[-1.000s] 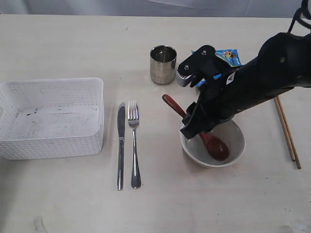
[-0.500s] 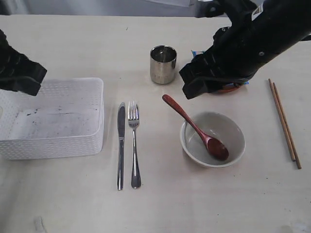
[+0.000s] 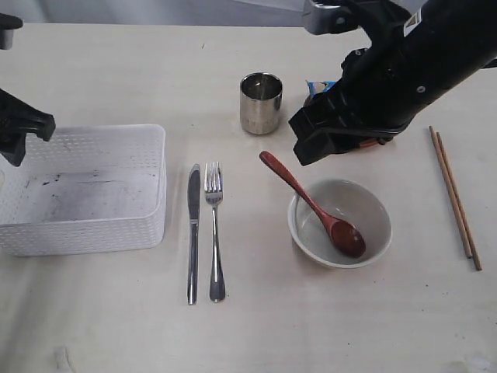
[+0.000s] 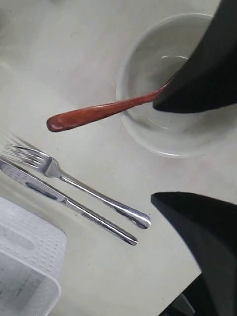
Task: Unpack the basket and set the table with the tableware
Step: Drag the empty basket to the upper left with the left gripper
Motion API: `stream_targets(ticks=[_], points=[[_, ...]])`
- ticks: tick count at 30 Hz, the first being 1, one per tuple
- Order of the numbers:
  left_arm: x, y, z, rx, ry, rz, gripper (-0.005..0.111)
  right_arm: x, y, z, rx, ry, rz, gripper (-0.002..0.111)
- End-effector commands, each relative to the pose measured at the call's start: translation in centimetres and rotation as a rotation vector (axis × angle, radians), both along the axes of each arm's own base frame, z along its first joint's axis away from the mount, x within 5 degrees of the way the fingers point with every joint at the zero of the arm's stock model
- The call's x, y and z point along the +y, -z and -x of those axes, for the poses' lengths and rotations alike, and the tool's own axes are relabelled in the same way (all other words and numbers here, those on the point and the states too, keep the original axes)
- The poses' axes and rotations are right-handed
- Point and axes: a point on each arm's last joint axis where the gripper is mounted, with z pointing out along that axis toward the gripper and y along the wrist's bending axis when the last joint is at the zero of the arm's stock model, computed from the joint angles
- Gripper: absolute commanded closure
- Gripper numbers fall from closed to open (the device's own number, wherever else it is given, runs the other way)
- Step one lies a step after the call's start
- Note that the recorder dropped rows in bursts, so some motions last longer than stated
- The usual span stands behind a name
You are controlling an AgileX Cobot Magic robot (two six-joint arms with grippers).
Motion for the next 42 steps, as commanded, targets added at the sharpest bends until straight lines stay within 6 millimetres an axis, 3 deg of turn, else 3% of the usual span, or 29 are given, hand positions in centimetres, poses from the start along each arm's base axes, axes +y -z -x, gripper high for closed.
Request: stream_targets(ticks=[1,7,13,20,22,24,25,27,33,37,42], points=[[1.3,0.5,0.5,-0.016,-0.090,0.021,0.042,-0.2,-0.3,-0.1,-0.012,-0.005,0.001,0.060],[4.8,3.4,1.3,0.033,-0.238,0.104,0.053,-0.2,-0.3,0.0,-0.010,-0.004,-0.003,0.060],[5.0,4.4,1.1,-0.010,-0.246,0.312,0.058,-0.2,-0.3,0.0,-0.011,-0.006,-0.002,0.060],[5.7,6.4,0.0,-0.011,-0.255,0.233,0.059,-0.1,-0.3,0.0,-0.009,-0.013,-0.004,0.060],[5.7,7.0,-0.3,-0.004,-0.247,0.230,0.071,-0.1,-0.3,0.0,-0.009,-0.013,-0.004,0.060],[5.7,7.3,-0.6,-0.011,-0.245,0.229,0.091,-0.1,-0.3,0.0,-0.008,-0.012,-0.005,0.060],[5.7,7.4,-0.8,-0.026,-0.237,0.233,0.106,-0.1,-0.3,0.0,-0.008,-0.012,-0.005,0.060],[5.6,7.3,-1.1,-0.058,-0.232,0.241,0.106,-0.1,-0.3,0.0,-0.008,-0.012,-0.005,0.060],[5.6,4.9,-3.7,-0.160,-0.281,0.273,0.107,-0.1,-0.3,0.0,-0.008,-0.012,-0.005,0.060],[4.9,3.2,-6.5,-0.198,-0.365,0.389,0.107,-0.1,-0.3,0.0,-0.010,-0.011,-0.007,0.060],[4.3,3.3,-10.4,-0.237,-0.422,0.485,0.107,-0.1,-0.3,0.0,-0.010,-0.011,-0.007,0.060]])
